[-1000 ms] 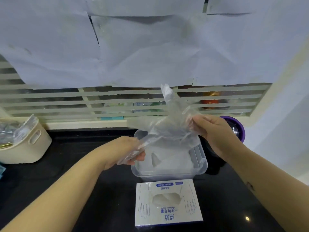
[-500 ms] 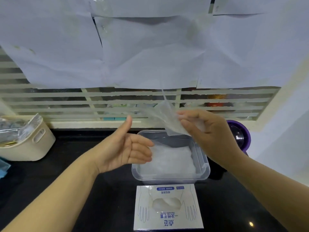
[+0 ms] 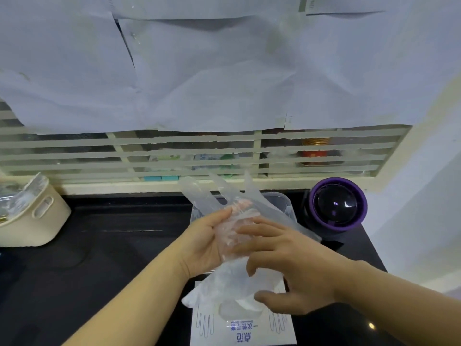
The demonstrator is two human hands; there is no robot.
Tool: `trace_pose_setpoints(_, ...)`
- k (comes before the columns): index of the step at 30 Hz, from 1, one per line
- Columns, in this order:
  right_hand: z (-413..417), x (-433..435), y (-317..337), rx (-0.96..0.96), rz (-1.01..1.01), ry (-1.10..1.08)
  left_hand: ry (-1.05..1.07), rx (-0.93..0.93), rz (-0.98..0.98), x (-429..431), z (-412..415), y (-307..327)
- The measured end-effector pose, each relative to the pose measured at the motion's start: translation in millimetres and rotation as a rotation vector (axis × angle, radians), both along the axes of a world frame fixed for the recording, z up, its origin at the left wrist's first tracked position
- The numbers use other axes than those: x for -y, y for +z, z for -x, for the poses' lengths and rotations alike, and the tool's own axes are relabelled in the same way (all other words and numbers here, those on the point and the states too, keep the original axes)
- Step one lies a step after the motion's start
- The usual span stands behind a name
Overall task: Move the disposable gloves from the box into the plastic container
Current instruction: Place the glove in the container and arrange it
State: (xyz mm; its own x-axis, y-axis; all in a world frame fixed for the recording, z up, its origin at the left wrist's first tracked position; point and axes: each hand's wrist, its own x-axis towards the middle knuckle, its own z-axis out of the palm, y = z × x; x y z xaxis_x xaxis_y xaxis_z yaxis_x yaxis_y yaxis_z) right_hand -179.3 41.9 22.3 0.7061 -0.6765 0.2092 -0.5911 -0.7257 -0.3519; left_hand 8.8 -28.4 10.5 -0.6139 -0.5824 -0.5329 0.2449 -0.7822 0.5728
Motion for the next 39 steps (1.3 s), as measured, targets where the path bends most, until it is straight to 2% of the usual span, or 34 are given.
trace_pose_setpoints(2,7,1,-2,0.172,-0.053,-0.123,0.08,-0.037,0.021,3,4,-2)
trace_pose_setpoints(5,16,10,-12,0.628,-0.13,-0.596,0.203,-0.11,0.08,12,4,0)
trace_pose_setpoints(7,16,20,-14,0.888,-0.422,-0.844,0.242,-0.159,0.088,19,4,-2)
trace_pose_setpoints(9,14,32,-18,1.142,-0.764,-0.867,0.26,-0.173,0.071,25,3,-4)
trace_pose_setpoints(10,11,35,-18,1.202,-0.827,-0.85,0.264,-0.174,0.06,28,4,-5)
trace_pose_setpoints(11,8,37,-17,1.179,-0.797,-0.842,0.271,-0.172,0.053,29,4,-7)
trace_pose_setpoints(15,-6,42,-25,0.911,-0.369,-0.824,0.324,-0.192,0.018,36,4,-19)
trace_pose_setpoints(17,-11,44,-28,0.843,-0.395,-0.765,0.336,-0.196,0.003,37,4,-24)
trace_pose_setpoints(20,-10,49,-35,0.666,-0.582,-0.729,0.392,-0.144,-0.024,35,3,-32)
trace_pose_setpoints(23,0,59,-39,0.482,-0.612,-0.736,0.584,-0.054,0.038,40,-12,-38)
trace_pose_setpoints(26,7,70,-44,0.321,-0.63,-0.72,0.92,0.202,0.167,47,-29,-41)
trace_pose_setpoints(27,8,72,-46,0.264,-0.637,-0.714,0.985,0.377,0.318,45,-31,-41)
trace_pose_setpoints(28,8,74,-48,0.211,-0.637,-0.706,0.99,0.581,0.556,41,-32,-38)
trace_pose_setpoints(29,8,75,-50,0.171,-0.629,-0.7,0.926,0.757,0.879,34,-31,-35)
trace_pose_setpoints(30,7,76,-53,0.15,-0.621,-0.701,0.763,0.867,1.216,28,-25,-33)
trace_pose_setpoints(31,6,76,-55,0.141,-0.615,-0.701,0.485,0.912,1.498,25,-19,-33)
trace_pose_setpoints(32,4,77,-58,0.13,-0.613,-0.696,0.128,0.934,1.686,22,-10,-32)
trace_pose_setpoints(33,3,79,-60,0.118,-0.605,-0.685,-0.237,0.983,1.756,20,1,-32)
trace_pose_setpoints(34,3,80,-62,0.099,-0.599,-0.676,-0.542,1.069,1.732,20,9,-36)
trace_pose_setpoints(35,4,81,-64,0.079,-0.595,-0.676,-0.756,1.183,1.669,22,14,-43)
trace_pose_setpoints(37,5,82,-66,0.034,-0.601,-0.692,-0.991,1.423,1.536,26,15,-56)
trace_pose_setpoints(39,5,83,-71,-0.022,-0.617,-0.705,-1.089,1.63,1.458,30,11,-66)
